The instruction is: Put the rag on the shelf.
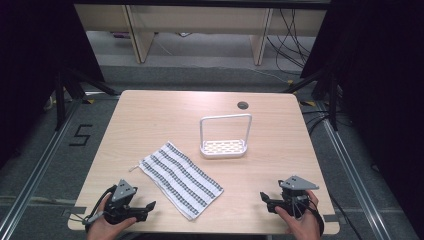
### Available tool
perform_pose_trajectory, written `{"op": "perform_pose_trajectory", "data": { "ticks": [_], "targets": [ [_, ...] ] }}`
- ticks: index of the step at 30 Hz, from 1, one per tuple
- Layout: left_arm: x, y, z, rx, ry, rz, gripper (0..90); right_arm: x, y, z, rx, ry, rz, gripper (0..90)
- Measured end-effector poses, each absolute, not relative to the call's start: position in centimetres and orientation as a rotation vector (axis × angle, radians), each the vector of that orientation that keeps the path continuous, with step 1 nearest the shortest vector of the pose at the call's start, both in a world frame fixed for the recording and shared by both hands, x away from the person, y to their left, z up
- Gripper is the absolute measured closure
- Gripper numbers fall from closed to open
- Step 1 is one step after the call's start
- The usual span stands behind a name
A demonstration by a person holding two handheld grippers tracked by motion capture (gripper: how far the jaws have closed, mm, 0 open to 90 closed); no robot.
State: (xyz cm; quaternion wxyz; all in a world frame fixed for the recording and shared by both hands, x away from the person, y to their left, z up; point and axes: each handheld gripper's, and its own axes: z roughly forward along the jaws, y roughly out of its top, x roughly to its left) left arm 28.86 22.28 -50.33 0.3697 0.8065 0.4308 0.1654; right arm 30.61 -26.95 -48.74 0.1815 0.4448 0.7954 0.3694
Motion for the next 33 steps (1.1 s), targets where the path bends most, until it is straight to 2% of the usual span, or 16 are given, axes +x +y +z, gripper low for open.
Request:
{"op": "perform_pose_trajectory", "data": {
  "ticks": [19, 25, 33],
  "targets": [
    [28.5, 21.0, -50.3, 2.073, 1.083, 0.382, 17.0, 30.5, -26.1, -48.3, 1.208, 2.273, 1.083, 27.2],
    [28.2, 20.2, -50.2, 2.045, 1.082, 0.365, 15.6, 30.7, -24.9, -48.1, 1.179, 2.287, 1.091, 27.2],
    [27.7, 18.8, -50.3, 2.092, 1.026, 0.349, 15.9, 31.2, -22.8, -48.0, 1.109, 2.342, 1.12, 27.1]
  ]
}}
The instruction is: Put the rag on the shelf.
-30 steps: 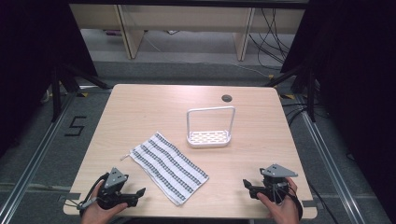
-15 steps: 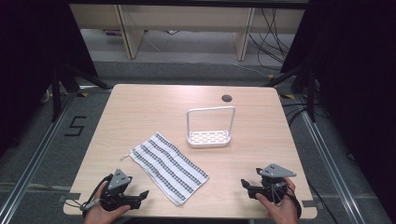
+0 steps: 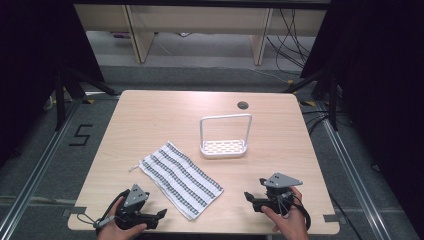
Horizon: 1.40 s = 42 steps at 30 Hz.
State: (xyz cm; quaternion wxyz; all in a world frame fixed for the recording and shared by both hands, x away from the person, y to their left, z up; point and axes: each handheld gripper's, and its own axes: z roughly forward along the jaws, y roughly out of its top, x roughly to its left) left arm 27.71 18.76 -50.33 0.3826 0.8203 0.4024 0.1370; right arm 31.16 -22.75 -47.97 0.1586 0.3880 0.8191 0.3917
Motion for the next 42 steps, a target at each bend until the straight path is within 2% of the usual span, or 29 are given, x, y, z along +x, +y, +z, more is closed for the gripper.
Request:
{"op": "perform_pose_trajectory", "data": {
  "ticks": [5, 14, 24, 28, 37, 42],
  "targets": [
    [27.3, 17.8, -50.3, 2.113, 0.991, 0.326, 19.2, 31.4, -21.9, -47.9, 1.08, 2.357, 1.119, 27.7],
    [26.5, 15.4, -50.3, 2.14, 0.909, 0.279, 22.5, 32.0, -19.8, -48.0, 0.988, 2.433, 1.136, 35.2],
    [26.6, 14.2, -50.3, 2.15, 0.914, 0.267, 27.5, 32.7, -17.7, -48.3, 0.942, 2.498, 1.124, 38.3],
    [26.2, 13.1, -50.3, 2.148, 0.9, 0.225, 29.0, 33.1, -16.9, -48.4, 0.953, 2.526, 1.099, 39.1],
    [26.4, 11.0, -49.8, 2.22, 0.821, 0.246, 30.2, 33.8, -15.4, -48.4, 0.893, 2.538, 1.083, 43.1],
    [26.6, 10.3, -49.8, 2.219, 0.817, 0.242, 34.2, 34.2, -14.7, -48.8, 0.901, 2.529, 1.078, 44.0]
  ]
}}
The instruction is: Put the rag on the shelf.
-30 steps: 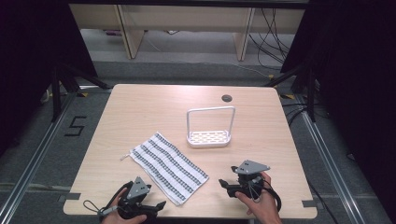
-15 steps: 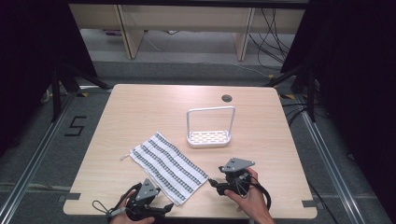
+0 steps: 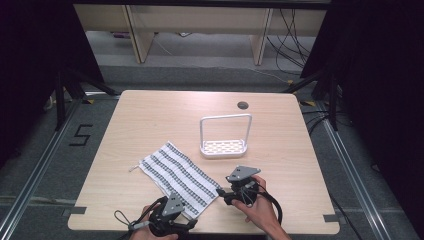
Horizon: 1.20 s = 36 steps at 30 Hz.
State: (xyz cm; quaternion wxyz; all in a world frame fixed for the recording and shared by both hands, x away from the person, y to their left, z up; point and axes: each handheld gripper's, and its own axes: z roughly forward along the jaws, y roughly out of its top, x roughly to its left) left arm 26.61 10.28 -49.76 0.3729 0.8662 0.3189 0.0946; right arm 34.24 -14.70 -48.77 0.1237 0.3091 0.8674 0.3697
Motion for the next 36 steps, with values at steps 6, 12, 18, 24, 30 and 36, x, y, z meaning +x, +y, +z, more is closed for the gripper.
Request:
{"op": "perform_pose_trajectory", "data": {
  "ticks": [6, 12, 18, 24, 30, 36],
  "targets": [
    [26.9, 9.8, -50.2, 2.281, 0.799, 0.258, 38.4, 34.8, -14.1, -49.2, 0.916, 2.545, 1.049, 45.3],
    [27.1, 9.9, -50.4, 2.31, 0.772, 0.267, 42.4, 35.1, -13.9, -49.3, 0.903, 2.566, 1.021, 45.5],
    [27.1, 10.0, -50.6, 2.331, 0.763, 0.299, 47.7, 35.3, -13.6, -49.6, 0.905, 2.573, 1.006, 45.7],
    [27.2, 10.1, -50.6, 2.337, 0.765, 0.306, 59.1, 35.3, -12.9, -49.9, 0.893, 2.6, 0.98, 48.9],
    [27.6, 10.4, -50.4, 2.357, 0.734, 0.342, 70.8, 35.5, -12.8, -50.2, 0.873, 2.599, 0.972, 55.6],
    [27.7, 10.5, -50.5, 2.357, 0.732, 0.343, 78.4, 35.5, -12.8, -50.4, 0.884, 2.625, 0.967, 63.9]
  ]
}}
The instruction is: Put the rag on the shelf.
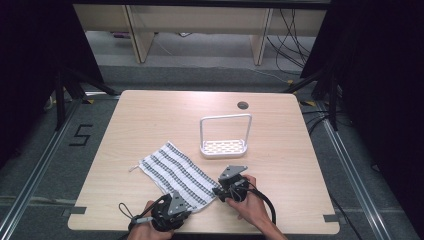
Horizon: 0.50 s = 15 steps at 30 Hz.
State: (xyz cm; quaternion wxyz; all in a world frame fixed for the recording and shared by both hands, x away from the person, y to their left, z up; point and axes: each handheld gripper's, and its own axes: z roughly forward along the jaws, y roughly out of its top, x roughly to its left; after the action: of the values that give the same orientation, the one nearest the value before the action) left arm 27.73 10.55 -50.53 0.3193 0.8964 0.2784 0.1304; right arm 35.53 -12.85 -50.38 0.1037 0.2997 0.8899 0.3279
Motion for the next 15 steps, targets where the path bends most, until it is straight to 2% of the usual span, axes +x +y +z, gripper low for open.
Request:
{"op": "perform_pose_trajectory", "data": {
  "ticks": [12, 15],
  "targets": [
    [27.8, 10.86, -50.38, 2.342, 0.706, 0.33, 83.2, 35.33, -13.07, -50.27, 0.935, 2.62, 1.023, 84.0],
    [27.87, 10.91, -50.32, 2.335, 0.715, 0.329, 83.6, 35.3, -13.06, -50.27, 0.92, 2.599, 1.05, 86.3]
  ]
}}
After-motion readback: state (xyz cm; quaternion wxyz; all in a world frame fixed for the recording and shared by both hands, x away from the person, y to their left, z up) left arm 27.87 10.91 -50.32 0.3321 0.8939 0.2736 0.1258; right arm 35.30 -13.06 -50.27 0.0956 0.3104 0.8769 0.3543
